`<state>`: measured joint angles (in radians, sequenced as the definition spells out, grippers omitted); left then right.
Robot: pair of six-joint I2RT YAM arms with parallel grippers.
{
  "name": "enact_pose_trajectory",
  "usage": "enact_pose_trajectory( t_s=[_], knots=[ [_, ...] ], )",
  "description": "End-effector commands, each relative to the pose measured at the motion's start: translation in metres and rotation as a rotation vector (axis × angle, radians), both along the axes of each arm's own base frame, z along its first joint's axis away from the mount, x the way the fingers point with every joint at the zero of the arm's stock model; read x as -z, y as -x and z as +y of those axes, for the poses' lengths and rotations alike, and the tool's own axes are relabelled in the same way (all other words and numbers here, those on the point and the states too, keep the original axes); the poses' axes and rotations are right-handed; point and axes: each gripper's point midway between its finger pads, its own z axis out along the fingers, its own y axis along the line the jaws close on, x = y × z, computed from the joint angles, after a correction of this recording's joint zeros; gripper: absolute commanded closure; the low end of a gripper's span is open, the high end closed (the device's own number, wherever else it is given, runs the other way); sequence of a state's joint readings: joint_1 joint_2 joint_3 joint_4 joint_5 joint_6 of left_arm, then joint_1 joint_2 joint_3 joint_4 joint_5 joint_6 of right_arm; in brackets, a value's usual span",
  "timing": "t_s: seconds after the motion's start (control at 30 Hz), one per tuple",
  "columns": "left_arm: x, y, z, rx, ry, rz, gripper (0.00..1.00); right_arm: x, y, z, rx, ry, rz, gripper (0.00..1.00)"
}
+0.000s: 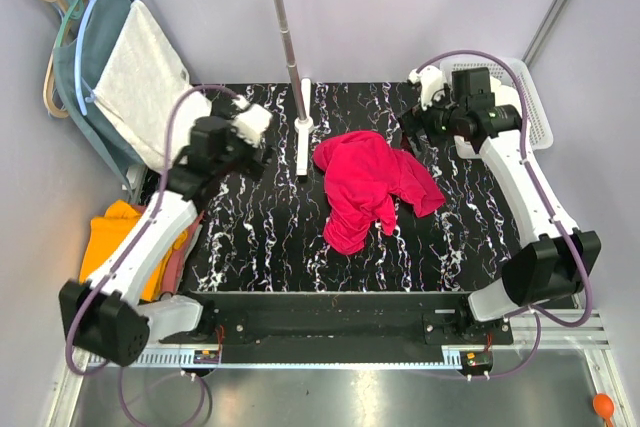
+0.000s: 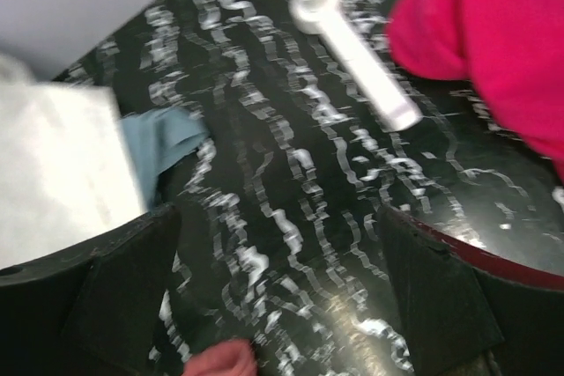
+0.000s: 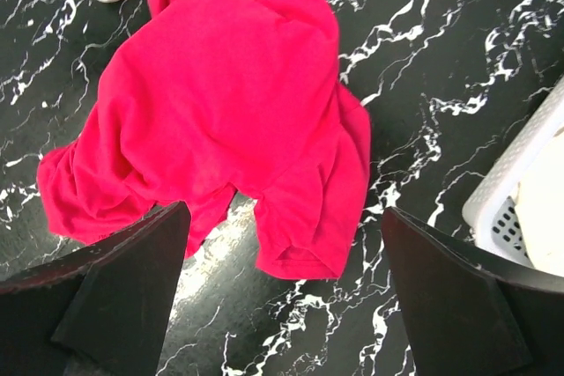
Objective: Fold and stack the t-shirts
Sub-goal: Move the tshirt to the center of the board, then flatten the tshirt out
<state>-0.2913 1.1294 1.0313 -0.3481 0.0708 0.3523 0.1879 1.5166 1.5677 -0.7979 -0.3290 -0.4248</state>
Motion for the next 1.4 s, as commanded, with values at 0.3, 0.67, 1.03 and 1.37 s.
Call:
enact_pose_trajectory(
  t_s=[0.3,0.67,1.03,1.37],
  knots=[
    [0.050,-0.006,-0.090,0.208,-0.112,0.065,0.03,0.122,0.052,-0.027,-0.045,0.213,0.156,0.16],
    [0.060,-0.001,-0.088,0.207,-0.152,0.070,0.03,0.193,0.055,-0.040,-0.050,0.280,0.231,0.22],
    [0.071,0.009,-0.094,0.239,-0.179,0.084,0.02,0.229,0.032,-0.047,-0.027,0.279,0.273,0.42],
    [0.110,0.102,-0.190,0.604,-0.252,0.213,0.02,0.231,0.026,-0.061,0.031,0.278,0.283,1.00]
  ],
)
